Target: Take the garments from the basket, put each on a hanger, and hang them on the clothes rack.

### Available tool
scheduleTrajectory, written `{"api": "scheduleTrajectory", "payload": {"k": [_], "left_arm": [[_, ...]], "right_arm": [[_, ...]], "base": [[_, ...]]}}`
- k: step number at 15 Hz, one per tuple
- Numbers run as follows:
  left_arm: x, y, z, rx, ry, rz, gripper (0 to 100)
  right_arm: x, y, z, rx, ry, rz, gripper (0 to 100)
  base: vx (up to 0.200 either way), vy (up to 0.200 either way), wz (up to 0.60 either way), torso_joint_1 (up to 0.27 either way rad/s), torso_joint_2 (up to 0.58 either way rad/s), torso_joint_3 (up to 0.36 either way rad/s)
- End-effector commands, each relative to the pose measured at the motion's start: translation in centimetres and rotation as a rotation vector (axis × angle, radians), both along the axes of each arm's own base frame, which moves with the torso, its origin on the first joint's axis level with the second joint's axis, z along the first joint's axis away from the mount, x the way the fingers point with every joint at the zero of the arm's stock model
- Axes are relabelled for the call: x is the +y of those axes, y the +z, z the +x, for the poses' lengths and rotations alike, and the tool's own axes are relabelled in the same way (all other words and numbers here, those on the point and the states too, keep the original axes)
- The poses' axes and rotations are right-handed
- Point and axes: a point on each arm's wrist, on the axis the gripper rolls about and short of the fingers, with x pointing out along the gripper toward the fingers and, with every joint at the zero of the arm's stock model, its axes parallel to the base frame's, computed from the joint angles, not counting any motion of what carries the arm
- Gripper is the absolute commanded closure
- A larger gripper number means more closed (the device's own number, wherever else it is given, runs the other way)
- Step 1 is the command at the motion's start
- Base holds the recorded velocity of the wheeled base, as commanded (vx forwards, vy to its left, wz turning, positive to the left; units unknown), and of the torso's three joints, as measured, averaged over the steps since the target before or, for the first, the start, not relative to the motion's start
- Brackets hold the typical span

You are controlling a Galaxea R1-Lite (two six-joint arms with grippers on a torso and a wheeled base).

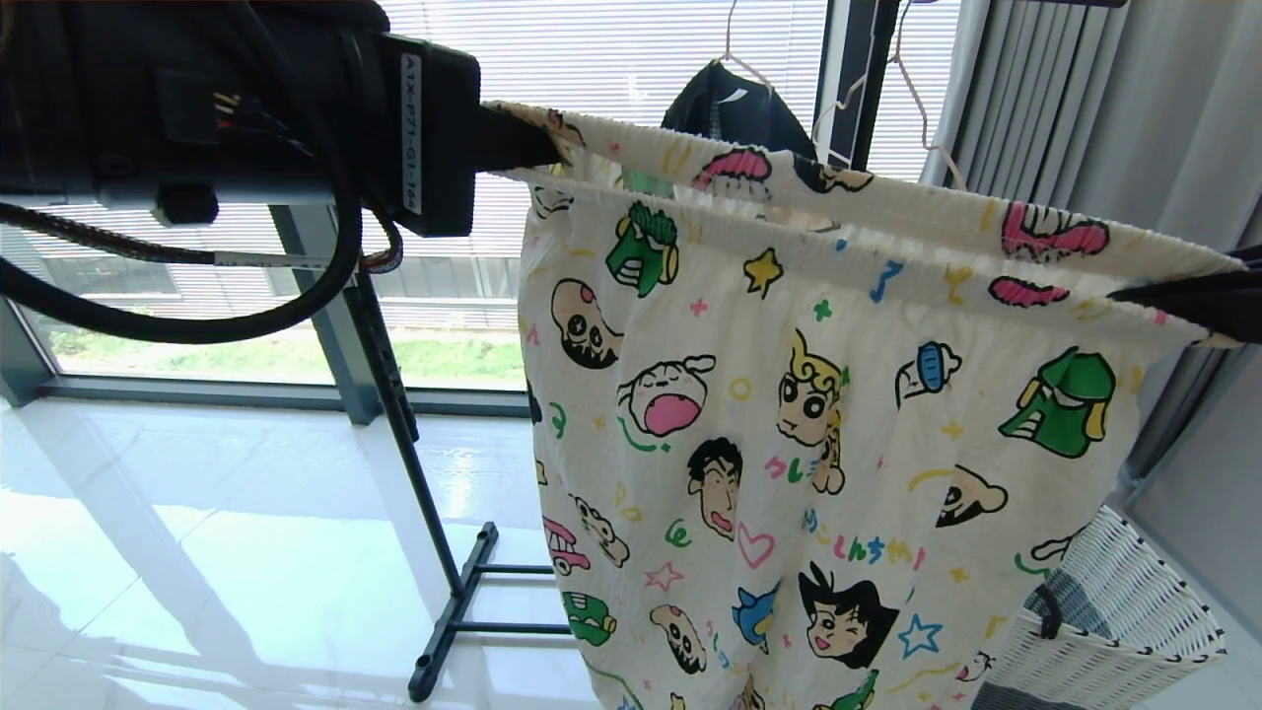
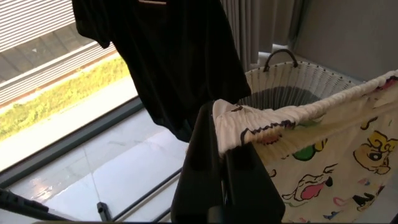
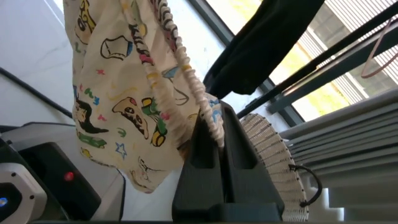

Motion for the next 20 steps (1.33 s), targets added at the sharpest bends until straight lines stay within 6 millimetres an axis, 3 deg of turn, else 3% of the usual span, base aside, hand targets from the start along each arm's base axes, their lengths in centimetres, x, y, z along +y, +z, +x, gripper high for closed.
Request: {"api": "scheduleTrajectory", "payload": {"k": [1, 5, 11, 18, 19, 20], "left_arm": [[-0.2, -0.2, 0.3, 0.018, 0.005, -0.006, 100], [1.2, 0.4, -1.5, 0.054, 0.014, -0.09, 100], [0.0, -3.3, -10.0, 0.206, -0.333, -0.07, 100], [-0.3, -3.7, -10.4, 0.213, -0.355, -0.051, 100], [-0.3, -3.9, -9.9, 0.203, -0.33, -0.034, 100], [-0.3, -4.2, -8.0, 0.16, -0.227, 0.02, 100]], "right_arm": [[0.0, -0.2, 0.0, 0.005, 0.001, -0.006, 100], [0.1, -0.3, 1.7, 0.016, -0.093, 0.012, 100], [3.8, 0.7, 6.7, -0.049, -0.158, 0.138, 100], [3.8, 1.4, 7.0, -0.069, -0.167, 0.161, 100], [3.2, 1.7, 6.5, -0.074, -0.168, 0.167, 100], [2.2, 2.0, 5.5, -0.066, -0.17, 0.153, 100]], "base": [[0.0, 0.0, 0.0, 0.0, 0.0, 0.0], [0.0, 0.0, 0.0, 0.0, 0.0, 0.0], [0.0, 0.0, 0.0, 0.0, 0.0, 0.0], [0.0, 0.0, 0.0, 0.0, 0.0, 0.0], [0.0, 0.0, 0.0, 0.0, 0.0, 0.0], [0.0, 0.0, 0.0, 0.0, 0.0, 0.0]]}}
